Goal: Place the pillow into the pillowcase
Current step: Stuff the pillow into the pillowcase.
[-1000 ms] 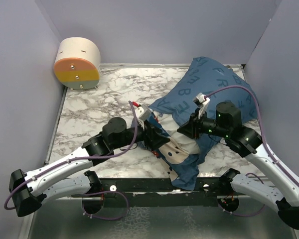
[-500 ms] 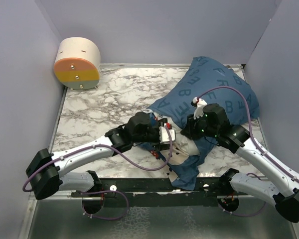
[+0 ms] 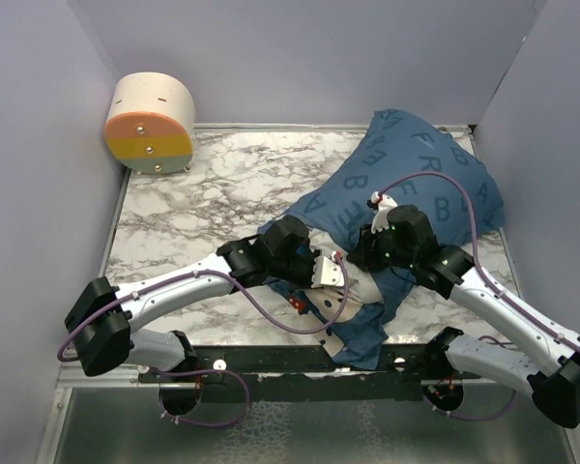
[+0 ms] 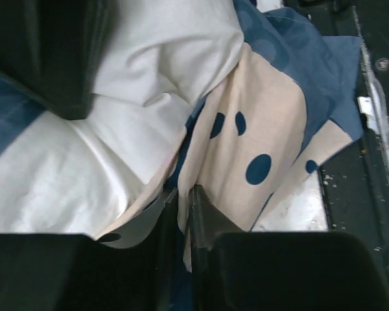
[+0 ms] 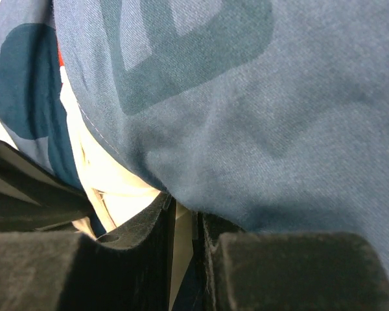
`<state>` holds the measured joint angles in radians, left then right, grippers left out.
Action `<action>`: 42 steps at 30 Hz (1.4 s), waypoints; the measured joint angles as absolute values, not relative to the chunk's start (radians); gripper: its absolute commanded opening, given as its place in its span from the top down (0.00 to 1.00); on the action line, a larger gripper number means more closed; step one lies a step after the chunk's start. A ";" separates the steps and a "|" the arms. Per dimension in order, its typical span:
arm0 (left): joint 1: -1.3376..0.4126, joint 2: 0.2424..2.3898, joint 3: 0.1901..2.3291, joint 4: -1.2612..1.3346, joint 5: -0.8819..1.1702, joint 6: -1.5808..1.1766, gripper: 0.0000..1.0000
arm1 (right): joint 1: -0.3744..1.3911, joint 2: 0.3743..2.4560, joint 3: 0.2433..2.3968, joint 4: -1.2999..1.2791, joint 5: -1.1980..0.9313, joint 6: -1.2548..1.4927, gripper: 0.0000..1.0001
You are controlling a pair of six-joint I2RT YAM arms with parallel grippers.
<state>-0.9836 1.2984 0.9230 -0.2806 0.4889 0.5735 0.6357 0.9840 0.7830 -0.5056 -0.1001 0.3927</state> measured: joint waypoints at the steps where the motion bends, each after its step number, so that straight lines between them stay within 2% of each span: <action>1: -0.984 1.309 0.933 -0.294 0.493 0.571 0.78 | 0.636 0.986 0.783 -0.501 -0.101 0.393 0.83; 3: -0.984 1.342 0.959 -0.333 0.508 0.558 0.78 | 0.636 0.991 0.783 -0.496 -0.101 0.396 0.83; 4: -0.984 1.354 0.968 -0.345 0.512 0.553 0.82 | 0.636 0.994 0.783 -0.492 -0.102 0.397 0.83; 5: -0.984 1.371 0.981 -0.363 0.519 0.548 0.93 | 0.636 0.998 0.782 -0.488 -0.102 0.400 0.83; 6: -0.984 1.389 0.996 -0.382 0.529 0.543 1.00 | 0.636 1.002 0.782 -0.485 -0.102 0.403 0.83; 14: -0.991 1.457 1.134 -0.477 0.589 0.480 1.00 | 0.635 1.057 0.768 -0.445 -0.132 0.423 0.81; 28: -0.986 1.274 1.186 -0.368 0.626 0.294 1.00 | 0.633 1.209 0.663 -0.175 -0.150 0.540 0.79; 31: -0.986 1.242 1.133 -0.313 0.579 0.262 1.00 | 0.633 1.242 0.641 -0.114 -0.171 0.545 0.74; 33: -0.986 1.209 1.071 -0.252 0.536 0.230 1.00 | 0.633 1.259 0.632 -0.078 -0.207 0.541 0.68; 34: -0.986 1.195 1.042 -0.213 0.515 0.214 0.99 | 0.633 1.262 0.629 -0.066 -0.230 0.536 0.61; 36: -0.988 1.163 0.969 -0.128 0.435 0.173 0.67 | 0.632 1.261 0.625 -0.052 -0.290 0.518 0.45; 37: -0.991 1.151 0.938 -0.095 0.390 0.160 0.55 | 0.626 1.243 0.614 -0.023 -0.319 0.514 0.37; 39: -0.991 1.120 0.870 -0.014 0.294 0.111 0.44 | 0.627 1.142 0.582 -0.019 -0.375 0.501 0.24; 42: -0.968 1.025 0.752 0.060 0.184 -0.001 0.33 | 0.635 0.926 0.581 -0.100 -0.393 0.471 0.21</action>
<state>-0.9680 1.0252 0.7517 0.0601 0.1837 -0.0010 0.6350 0.9264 0.5812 -0.0998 -0.3935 0.4706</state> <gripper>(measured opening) 0.591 0.755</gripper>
